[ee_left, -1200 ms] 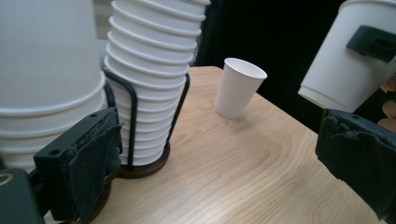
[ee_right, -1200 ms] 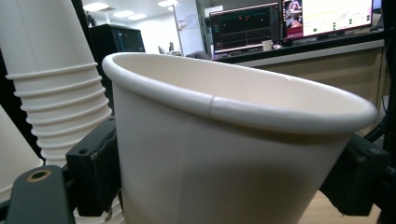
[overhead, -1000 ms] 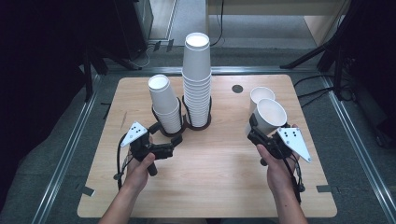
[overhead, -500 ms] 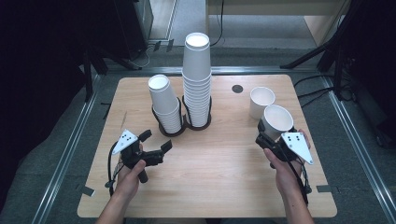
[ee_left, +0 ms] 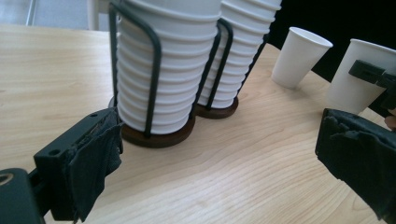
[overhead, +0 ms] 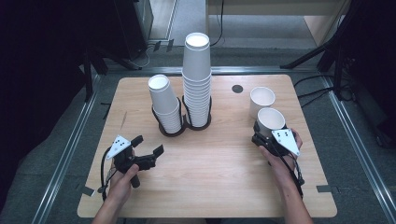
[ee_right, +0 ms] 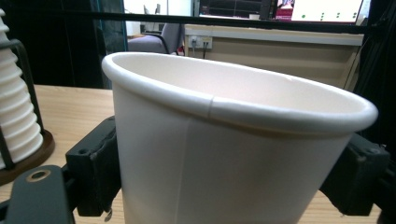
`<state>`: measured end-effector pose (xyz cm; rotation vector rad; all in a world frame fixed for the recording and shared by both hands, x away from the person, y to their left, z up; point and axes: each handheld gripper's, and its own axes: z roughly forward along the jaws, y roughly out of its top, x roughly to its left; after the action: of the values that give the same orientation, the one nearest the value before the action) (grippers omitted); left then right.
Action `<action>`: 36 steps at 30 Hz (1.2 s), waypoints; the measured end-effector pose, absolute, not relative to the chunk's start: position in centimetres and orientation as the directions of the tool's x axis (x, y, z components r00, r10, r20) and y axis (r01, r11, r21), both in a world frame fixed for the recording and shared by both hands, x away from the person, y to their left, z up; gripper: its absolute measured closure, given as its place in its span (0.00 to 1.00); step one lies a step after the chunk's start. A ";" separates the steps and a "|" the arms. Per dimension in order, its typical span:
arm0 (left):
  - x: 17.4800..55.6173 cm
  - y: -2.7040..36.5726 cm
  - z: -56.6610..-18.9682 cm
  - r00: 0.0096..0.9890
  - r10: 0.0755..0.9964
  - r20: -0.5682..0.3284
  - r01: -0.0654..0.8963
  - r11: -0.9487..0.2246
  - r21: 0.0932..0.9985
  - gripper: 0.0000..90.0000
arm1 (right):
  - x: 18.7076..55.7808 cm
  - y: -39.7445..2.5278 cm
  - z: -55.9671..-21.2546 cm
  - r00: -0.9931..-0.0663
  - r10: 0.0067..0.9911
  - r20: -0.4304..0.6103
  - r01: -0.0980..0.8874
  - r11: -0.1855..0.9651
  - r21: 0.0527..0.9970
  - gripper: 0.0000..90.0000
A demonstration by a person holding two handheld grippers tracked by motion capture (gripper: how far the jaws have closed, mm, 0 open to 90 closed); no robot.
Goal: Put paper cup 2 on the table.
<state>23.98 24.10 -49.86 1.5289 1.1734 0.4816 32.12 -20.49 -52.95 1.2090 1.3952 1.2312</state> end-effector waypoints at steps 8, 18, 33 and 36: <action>23.4 25.6 -50.6 0.384 0.883 -0.270 0.435 0.085 0.896 0.01 | 32.9 -20.0 -54.1 -0.124 0.989 -0.078 0.121 0.093 0.988 0.15; 22.9 26.6 -51.3 0.359 0.895 -0.264 0.450 0.081 0.889 0.01 | 33.1 -19.7 -54.7 -0.120 0.986 -0.118 0.150 0.136 0.979 0.15; 22.6 26.8 -51.6 0.365 0.893 -0.264 0.452 0.078 0.889 0.01 | 32.5 -20.4 -54.3 -0.191 0.981 -0.034 0.278 0.087 0.956 0.02; 22.5 26.9 -51.5 0.365 0.894 -0.261 0.456 0.073 0.887 0.01 | 32.1 -20.5 -53.8 -0.217 0.976 -0.018 0.284 0.081 0.955 0.00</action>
<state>22.54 26.89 -51.55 1.5547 1.2545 0.5113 32.06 -20.51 -53.76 1.2762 1.6135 1.1729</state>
